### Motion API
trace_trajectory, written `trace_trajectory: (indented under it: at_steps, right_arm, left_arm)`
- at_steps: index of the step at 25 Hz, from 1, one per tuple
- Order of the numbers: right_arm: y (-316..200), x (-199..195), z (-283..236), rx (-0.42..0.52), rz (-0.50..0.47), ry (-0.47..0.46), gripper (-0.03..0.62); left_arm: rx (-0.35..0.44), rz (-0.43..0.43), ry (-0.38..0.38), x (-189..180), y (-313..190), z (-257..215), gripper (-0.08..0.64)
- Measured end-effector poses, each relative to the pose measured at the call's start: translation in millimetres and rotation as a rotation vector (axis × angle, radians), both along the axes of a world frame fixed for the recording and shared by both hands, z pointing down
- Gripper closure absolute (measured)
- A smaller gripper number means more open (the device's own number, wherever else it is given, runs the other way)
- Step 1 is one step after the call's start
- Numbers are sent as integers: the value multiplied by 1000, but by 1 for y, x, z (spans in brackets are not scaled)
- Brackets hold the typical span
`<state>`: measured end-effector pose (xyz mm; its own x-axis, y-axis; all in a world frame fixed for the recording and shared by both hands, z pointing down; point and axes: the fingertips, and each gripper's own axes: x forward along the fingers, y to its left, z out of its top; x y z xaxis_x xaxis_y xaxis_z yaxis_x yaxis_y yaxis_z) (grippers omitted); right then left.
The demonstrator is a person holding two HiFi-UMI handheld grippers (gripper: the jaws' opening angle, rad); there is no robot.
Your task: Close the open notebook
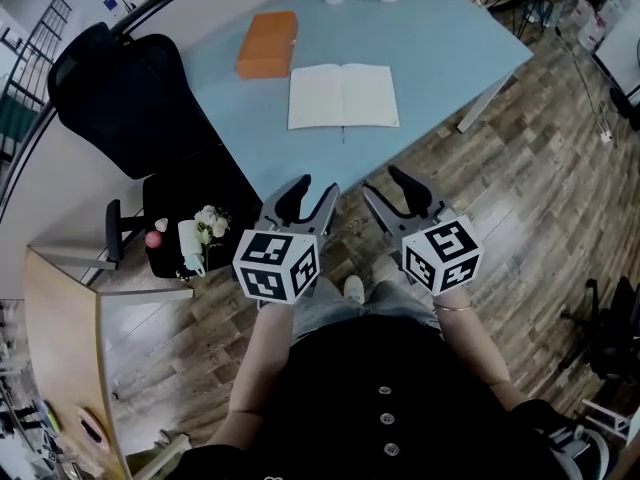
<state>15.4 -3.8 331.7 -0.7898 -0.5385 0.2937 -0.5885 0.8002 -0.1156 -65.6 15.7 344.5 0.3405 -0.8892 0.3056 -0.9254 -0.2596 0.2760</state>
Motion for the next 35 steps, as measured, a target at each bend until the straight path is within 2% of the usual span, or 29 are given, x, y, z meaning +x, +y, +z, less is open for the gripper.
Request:
trace_trajectory:
  at_steps: [13,19,35]
  right_arm:
    - [-26,8,24,-64,33,12,383]
    - [-59,-6,30,-73,43,29,382]
    - [-157,-51,25,-50,100,61,382]
  left_arm:
    - [-59,-15,21,-7,-19,21,388]
    - [-67,-8,43,-24,-53,30,388]
    - [-45,13,42,-86,-154,23,388]
